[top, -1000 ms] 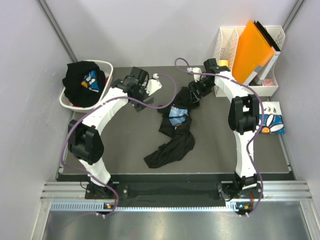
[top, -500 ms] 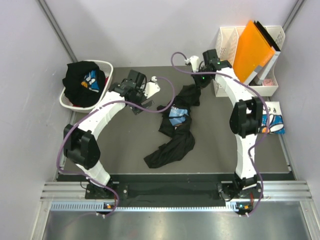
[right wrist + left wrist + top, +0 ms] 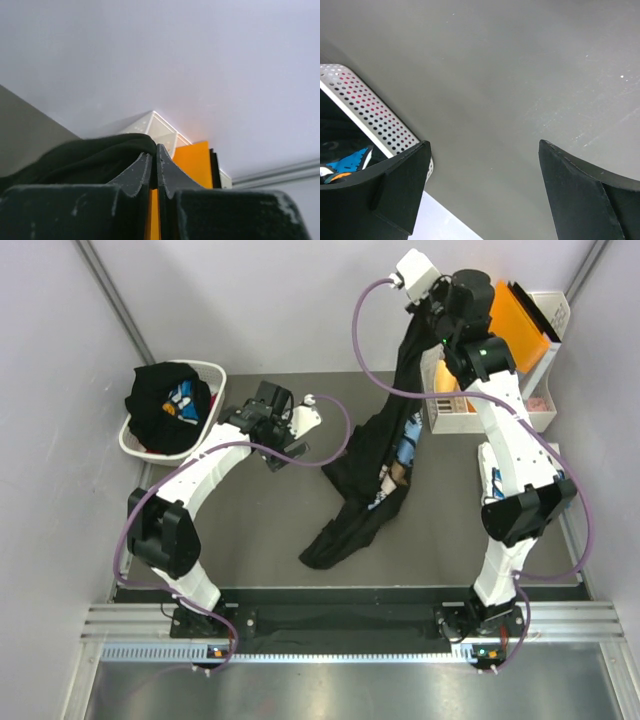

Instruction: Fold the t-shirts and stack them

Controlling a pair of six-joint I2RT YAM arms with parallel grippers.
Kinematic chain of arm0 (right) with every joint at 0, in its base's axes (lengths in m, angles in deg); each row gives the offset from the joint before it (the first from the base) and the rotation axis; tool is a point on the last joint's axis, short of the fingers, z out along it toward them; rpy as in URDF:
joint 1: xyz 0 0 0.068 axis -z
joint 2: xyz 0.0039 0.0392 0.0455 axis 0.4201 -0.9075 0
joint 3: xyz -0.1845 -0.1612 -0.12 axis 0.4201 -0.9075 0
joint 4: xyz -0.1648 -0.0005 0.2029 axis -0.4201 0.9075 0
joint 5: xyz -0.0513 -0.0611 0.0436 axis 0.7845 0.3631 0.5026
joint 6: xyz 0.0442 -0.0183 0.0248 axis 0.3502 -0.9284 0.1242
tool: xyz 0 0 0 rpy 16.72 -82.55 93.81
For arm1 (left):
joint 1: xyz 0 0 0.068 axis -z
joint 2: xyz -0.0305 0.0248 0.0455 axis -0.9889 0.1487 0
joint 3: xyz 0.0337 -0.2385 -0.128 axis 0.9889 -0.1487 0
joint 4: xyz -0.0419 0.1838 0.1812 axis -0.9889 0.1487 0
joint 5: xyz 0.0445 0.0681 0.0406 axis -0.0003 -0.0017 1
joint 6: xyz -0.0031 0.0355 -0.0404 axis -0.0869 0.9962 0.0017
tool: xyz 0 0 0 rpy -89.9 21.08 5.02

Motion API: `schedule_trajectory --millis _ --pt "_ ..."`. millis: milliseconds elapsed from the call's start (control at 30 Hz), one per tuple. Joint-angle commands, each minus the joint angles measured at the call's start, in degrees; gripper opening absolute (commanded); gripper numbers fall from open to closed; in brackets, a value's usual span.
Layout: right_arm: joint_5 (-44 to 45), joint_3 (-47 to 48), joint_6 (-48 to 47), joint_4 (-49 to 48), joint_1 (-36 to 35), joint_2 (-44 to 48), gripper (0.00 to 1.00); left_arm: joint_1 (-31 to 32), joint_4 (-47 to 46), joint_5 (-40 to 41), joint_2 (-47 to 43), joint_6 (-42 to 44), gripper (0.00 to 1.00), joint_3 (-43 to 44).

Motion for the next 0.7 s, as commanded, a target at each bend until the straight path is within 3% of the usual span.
schedule_trajectory --millis 0,267,400,667 --pt "7.6 -2.0 -6.3 -8.7 -0.4 1.1 0.0 0.2 -1.8 -1.8 -1.6 -0.4 0.93 1.3" --pt "15.4 -3.4 -11.2 -22.4 -0.5 2.4 0.0 0.5 -2.1 -2.6 -1.0 -0.3 0.92 1.7" --pt "15.9 -3.1 -12.2 -23.6 -0.7 2.5 0.0 0.7 -1.9 -4.5 -1.0 -0.2 0.92 1.7" --pt "17.4 -2.9 -13.6 -25.1 -0.8 2.5 0.0 1.1 -6.8 -17.4 0.3 2.1 0.93 1.5"
